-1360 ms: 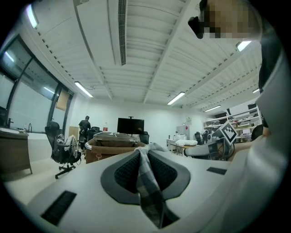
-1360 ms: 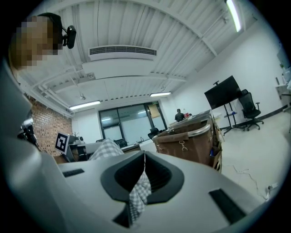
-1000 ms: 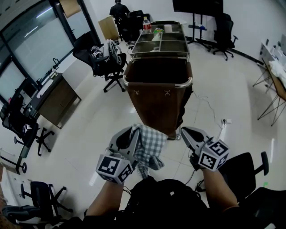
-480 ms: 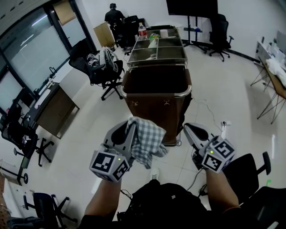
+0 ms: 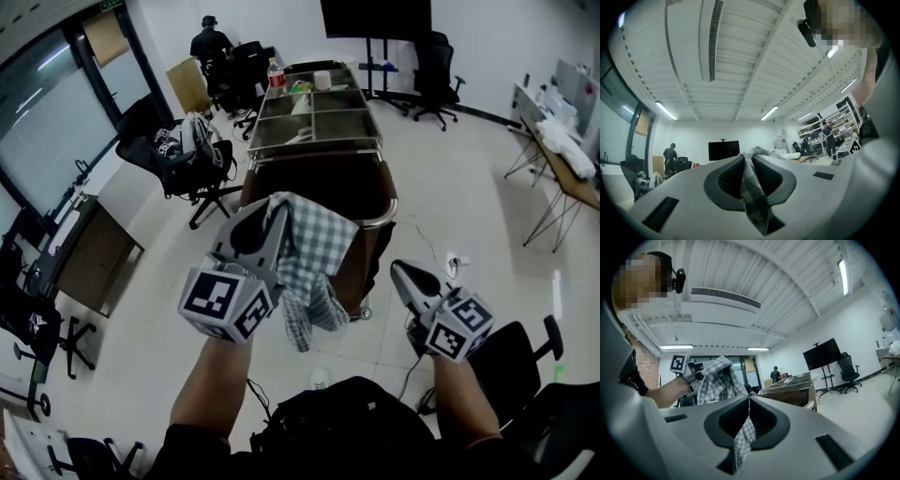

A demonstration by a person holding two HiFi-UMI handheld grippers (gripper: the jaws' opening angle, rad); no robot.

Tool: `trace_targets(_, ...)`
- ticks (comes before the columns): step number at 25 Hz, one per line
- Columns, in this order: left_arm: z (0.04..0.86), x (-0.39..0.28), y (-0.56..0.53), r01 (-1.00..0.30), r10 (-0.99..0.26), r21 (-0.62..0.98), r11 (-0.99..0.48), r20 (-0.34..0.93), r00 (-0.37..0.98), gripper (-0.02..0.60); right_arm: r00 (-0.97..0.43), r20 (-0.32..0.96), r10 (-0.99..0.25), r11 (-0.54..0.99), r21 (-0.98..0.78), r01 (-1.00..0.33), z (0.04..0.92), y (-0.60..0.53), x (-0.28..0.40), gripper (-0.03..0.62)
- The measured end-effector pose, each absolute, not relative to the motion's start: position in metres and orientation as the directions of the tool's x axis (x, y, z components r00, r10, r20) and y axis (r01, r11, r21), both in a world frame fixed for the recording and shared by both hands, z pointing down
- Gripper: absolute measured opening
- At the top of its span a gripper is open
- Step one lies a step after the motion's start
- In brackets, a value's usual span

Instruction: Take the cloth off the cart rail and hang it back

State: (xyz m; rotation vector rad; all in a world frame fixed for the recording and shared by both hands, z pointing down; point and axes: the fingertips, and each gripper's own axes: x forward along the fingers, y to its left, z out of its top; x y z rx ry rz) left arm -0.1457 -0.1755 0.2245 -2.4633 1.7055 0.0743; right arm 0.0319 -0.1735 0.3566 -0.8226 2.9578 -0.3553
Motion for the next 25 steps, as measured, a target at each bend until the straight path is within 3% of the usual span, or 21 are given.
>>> trace_targets(15, 0.177, -0.202, -0.364, -0.892, -0.881, -0.118, -0.436, -0.148, 0.450, 0.043, -0.754, 0.074, -0.653, 0.724, -0.232, -0.650, 0.374, -0.231, -0.009, 0.023)
trace_targets(21, 0.143, -0.218, -0.424, -0.896, -0.873, -0.079, -0.438, -0.201, 0.444, 0.043, -0.733, 0.096, -0.673, 0.704, -0.223, -0.675, 0.379, -0.243, -0.025, 0.023)
trace_targets(25, 0.165, -0.227, -0.465, -0.909, -0.895, -0.059, -0.413, -0.158, 0.417, 0.043, -0.729, 0.106, -0.677, 0.697, -0.228, -0.680, 0.382, -0.258, -0.027, 0.021)
